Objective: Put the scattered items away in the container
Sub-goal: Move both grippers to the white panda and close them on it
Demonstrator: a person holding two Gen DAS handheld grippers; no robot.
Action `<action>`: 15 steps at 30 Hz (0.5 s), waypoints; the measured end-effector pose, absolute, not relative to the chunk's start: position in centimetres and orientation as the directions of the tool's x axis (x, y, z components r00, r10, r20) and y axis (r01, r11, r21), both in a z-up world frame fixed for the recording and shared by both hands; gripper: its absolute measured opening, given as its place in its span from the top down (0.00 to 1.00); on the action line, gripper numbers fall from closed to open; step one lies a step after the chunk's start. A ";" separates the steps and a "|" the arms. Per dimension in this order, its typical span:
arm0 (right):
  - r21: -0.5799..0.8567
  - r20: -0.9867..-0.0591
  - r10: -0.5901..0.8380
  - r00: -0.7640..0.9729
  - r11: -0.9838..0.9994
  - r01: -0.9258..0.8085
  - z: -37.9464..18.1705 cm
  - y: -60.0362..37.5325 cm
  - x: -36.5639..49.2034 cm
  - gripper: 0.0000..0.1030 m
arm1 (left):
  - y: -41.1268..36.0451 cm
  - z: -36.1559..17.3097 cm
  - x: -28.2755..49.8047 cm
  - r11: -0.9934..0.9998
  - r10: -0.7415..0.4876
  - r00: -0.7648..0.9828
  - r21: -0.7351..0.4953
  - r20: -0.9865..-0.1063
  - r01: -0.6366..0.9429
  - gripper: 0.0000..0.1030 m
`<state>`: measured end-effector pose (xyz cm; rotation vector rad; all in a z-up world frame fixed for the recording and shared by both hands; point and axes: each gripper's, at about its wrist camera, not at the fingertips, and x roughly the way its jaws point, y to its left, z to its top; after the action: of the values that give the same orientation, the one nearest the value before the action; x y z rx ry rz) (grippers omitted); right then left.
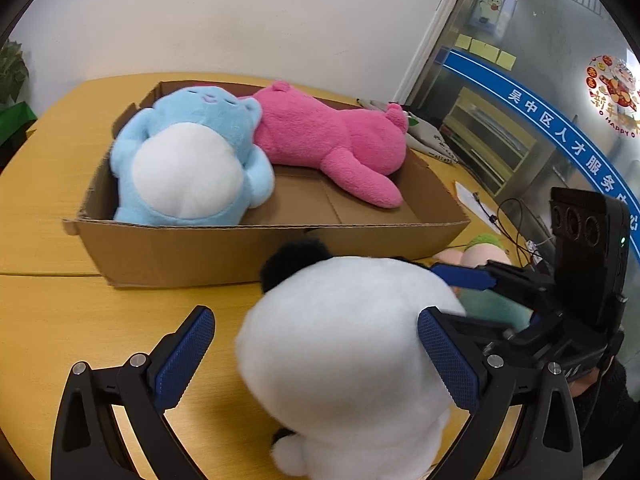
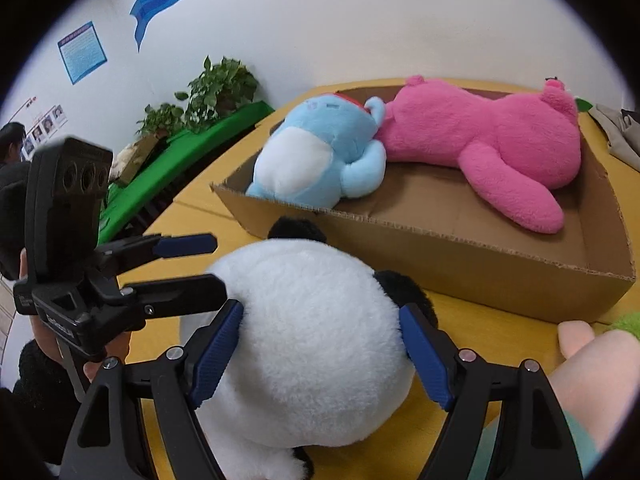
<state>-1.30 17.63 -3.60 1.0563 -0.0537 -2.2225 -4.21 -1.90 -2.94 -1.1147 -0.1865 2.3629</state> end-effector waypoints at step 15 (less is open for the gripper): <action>0.277 -0.738 -0.535 -0.411 -0.796 0.538 -5.6 17.3 1.8 0.22 | -1.4 -5.0 -5.0 -0.771 0.623 -0.361 -0.466 -0.694 -0.435 0.32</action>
<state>1.82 17.33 -5.57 1.1525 0.0043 -2.2084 -4.98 -1.40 -5.04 -1.2168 -0.2661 2.1487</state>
